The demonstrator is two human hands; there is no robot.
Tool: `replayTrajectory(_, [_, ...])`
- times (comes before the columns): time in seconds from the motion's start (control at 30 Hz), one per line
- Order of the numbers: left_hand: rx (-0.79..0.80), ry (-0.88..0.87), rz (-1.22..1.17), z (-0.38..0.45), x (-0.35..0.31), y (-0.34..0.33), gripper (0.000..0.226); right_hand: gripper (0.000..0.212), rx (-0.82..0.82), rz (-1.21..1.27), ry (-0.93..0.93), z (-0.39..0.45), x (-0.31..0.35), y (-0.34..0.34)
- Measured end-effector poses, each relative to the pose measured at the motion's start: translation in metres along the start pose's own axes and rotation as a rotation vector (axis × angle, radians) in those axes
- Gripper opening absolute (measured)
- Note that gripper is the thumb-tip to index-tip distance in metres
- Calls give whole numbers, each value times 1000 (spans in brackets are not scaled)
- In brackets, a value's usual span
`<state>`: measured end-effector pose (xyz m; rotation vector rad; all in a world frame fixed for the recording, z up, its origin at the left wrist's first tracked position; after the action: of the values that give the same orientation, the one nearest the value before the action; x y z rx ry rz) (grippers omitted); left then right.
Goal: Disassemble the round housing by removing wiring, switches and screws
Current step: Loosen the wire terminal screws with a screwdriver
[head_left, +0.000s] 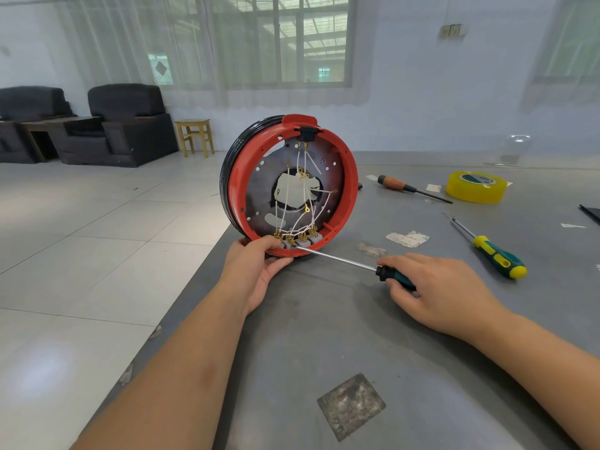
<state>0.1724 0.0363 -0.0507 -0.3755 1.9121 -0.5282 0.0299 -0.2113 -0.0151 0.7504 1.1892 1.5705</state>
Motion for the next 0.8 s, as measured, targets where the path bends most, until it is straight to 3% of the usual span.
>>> replayTrajectory(0.6, [-7,-30,100,4,2,-1,33,31,3,147,68,8,-10,8])
replayTrajectory(0.8, [-37,-89,182,7,2,-3,28,39,9,115,76,5,-17,0])
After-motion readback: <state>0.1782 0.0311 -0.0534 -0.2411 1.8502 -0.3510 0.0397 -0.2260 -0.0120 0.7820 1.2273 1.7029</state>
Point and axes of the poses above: each hand's wrist, its own z-axis towards the middle knuckle, its own y-axis out of the back of the hand, x = y × z, the point moved 4 cm from there along z, towards the middle knuckle, and after that the axes turned 12 degrees about y, right-handed, at the moved point
